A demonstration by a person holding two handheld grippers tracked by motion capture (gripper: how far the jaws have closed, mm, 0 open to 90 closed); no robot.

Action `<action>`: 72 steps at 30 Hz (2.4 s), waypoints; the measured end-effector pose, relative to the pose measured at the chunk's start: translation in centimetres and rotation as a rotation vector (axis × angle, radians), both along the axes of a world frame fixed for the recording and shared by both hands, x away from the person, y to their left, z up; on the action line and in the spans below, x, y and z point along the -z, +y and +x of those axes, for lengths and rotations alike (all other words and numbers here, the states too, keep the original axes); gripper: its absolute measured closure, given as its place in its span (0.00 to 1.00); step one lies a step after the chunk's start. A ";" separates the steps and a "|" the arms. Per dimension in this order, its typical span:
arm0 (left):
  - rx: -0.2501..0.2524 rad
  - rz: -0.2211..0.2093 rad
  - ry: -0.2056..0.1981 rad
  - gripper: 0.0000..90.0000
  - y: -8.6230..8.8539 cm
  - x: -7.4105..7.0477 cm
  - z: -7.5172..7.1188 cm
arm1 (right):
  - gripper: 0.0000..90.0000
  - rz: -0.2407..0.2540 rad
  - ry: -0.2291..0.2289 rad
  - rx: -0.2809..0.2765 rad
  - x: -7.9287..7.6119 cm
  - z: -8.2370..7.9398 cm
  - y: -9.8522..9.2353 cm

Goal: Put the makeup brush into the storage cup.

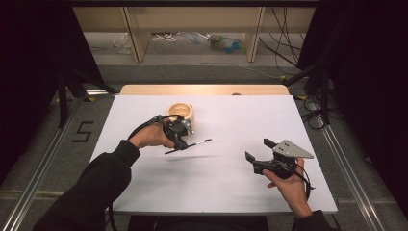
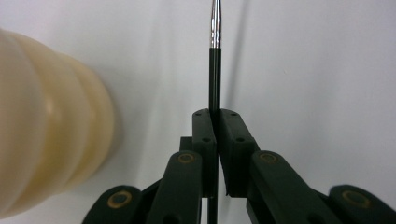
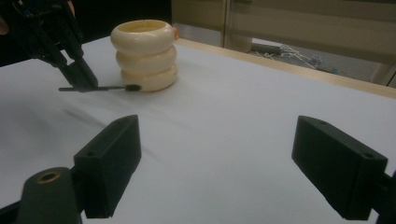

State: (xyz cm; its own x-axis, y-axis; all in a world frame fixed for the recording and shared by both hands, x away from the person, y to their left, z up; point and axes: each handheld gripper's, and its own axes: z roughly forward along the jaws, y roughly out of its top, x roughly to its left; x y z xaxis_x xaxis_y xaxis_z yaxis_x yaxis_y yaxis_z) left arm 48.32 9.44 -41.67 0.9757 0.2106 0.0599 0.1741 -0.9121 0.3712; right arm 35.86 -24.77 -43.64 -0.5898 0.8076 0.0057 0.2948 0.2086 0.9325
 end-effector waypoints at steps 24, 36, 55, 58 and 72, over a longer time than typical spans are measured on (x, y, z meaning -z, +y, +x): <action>-0.143 -0.329 -0.180 0.95 1.6 -2.8 -0.1 | 0.19 0.014 -0.012 0.000 0.1 0.1 0.1; -0.257 -0.503 -0.227 0.95 2.6 -3.9 0.3 | 0.19 0.005 -0.005 -0.004 0.1 0.1 0.0; -0.384 -0.663 -0.279 0.95 4.4 -5.7 1.0 | 0.19 0.005 -0.005 -0.004 0.1 0.1 0.0; -0.409 -0.690 -0.295 0.95 4.8 -6.0 1.2 | 0.19 0.004 -0.005 -0.003 0.1 0.1 0.0; -0.542 -0.784 -0.358 0.95 6.0 -6.3 2.6 | 0.19 0.008 -0.003 -0.004 0.0 0.0 0.0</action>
